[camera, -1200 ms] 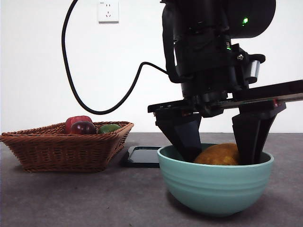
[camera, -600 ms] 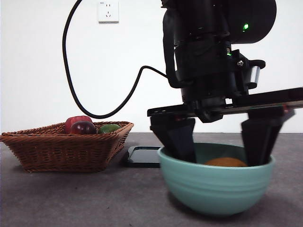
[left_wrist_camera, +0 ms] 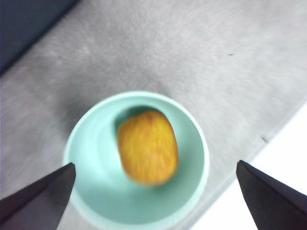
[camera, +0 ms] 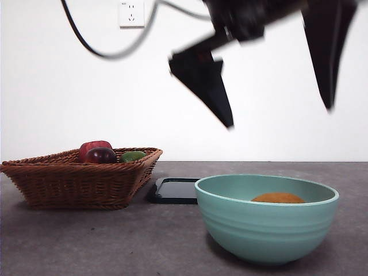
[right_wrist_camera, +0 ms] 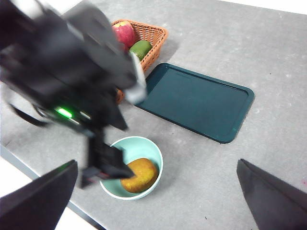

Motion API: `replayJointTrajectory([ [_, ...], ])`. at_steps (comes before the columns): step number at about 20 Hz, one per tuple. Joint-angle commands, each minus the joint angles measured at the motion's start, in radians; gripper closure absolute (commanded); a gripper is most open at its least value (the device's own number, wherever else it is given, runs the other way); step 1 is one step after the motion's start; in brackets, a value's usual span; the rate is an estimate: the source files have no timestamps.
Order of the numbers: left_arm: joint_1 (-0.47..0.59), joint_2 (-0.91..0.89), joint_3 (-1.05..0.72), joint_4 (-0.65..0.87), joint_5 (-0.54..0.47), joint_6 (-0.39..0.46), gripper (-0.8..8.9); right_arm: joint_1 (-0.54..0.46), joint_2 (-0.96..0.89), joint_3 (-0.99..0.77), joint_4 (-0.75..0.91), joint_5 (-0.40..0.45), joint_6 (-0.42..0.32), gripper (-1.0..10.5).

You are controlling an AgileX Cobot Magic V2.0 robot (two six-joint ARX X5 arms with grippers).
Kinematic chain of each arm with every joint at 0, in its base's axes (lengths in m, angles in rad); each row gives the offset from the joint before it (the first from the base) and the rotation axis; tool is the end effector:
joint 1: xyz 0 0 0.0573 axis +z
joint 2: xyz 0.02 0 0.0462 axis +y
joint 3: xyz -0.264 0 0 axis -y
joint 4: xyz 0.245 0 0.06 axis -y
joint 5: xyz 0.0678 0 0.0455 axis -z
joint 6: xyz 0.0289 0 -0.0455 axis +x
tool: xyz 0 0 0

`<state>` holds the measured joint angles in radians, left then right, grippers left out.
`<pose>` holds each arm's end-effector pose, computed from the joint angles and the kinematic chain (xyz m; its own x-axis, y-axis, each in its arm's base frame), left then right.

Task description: Pick up the wifruite, put it on the bowl, pick up the plate, put it on desk

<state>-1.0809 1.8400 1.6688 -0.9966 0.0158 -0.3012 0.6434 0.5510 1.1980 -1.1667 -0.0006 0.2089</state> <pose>0.1783 -0.3353 0.2864 0.1706 -0.3534 -0.9198 0.7169 0.6849 -0.1302 0.0306 0.0230 0.3892 0.6941 0.5212 -0.4966 -0.5049 0.8441 0.1803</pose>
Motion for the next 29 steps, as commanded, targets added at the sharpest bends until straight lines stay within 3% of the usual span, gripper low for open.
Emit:
replayJointTrajectory([
  [1,-0.012,-0.062,0.026,-0.056,-0.002,0.032,1.56,0.009,0.002,0.021,0.012,0.0,-0.008,2.7],
  [8,-0.014,-0.374,0.026,-0.202,-0.003,0.115,1.56,0.009,0.002,0.021,0.013,0.001,-0.008,2.7],
  [12,-0.013,-0.546,0.025,-0.306,-0.099,0.172,1.56,0.009,0.002,0.021,0.014,0.001,-0.008,2.7],
  [17,-0.004,-0.77,0.009,-0.315,-0.099,0.213,1.56,0.009,0.002,0.021,0.014,0.001,-0.008,2.7],
  [21,-0.004,-0.975,-0.129,-0.251,-0.099,0.251,1.57,0.009,0.002,0.021,0.014,0.001,-0.008,2.7],
  [24,-0.004,-1.121,-0.26,-0.2,-0.099,0.23,1.56,0.009,0.002,0.021,0.014,0.001,-0.008,2.7],
  [29,-0.004,-1.279,-0.478,-0.094,-0.099,0.106,1.56,0.009,0.002,0.021,0.014,0.001,-0.006,2.7],
])
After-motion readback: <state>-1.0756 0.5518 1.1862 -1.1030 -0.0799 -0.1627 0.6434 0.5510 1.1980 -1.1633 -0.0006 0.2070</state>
